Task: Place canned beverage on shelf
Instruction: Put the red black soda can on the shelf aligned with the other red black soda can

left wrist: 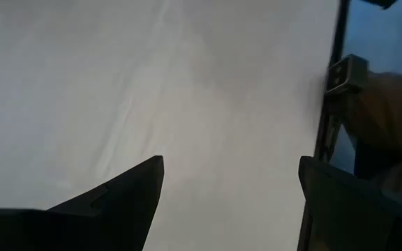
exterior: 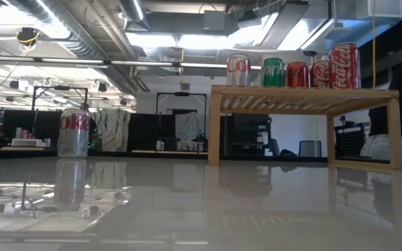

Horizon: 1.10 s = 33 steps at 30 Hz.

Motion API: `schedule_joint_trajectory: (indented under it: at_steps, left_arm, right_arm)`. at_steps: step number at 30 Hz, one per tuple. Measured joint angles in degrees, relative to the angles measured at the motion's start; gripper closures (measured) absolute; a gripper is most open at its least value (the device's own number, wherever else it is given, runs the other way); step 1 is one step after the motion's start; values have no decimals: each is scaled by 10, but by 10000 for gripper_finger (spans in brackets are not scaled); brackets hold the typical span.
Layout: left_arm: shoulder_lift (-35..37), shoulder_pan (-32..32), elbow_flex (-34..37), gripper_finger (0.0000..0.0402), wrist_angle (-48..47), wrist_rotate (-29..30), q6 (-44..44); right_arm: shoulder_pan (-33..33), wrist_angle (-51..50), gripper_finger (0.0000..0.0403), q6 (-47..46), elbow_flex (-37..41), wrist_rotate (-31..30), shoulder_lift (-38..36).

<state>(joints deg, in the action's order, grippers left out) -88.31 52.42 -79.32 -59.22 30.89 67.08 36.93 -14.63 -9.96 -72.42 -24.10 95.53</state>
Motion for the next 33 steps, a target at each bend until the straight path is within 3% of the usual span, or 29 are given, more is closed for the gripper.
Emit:
schedule_joint_trajectory:
  at_steps: [13, 20, 26, 33]
  left_arm:
    - [0, 54, -43, 80, -159, -106, 200]
    - [-1, 117, -43, 80, -168, -121, 306]
    - [-2, 159, -43, 80, -162, -120, 332]
    - [-2, 164, -23, 65, -159, -142, 346]
  right_arm:
    - [18, 120, 68, -31, 0, 28, 56]
    - [17, 158, 68, -50, 0, 27, 92]
    - [17, 191, 68, -52, 0, 28, 101]
    - [17, 197, 68, -52, 0, 42, 101]
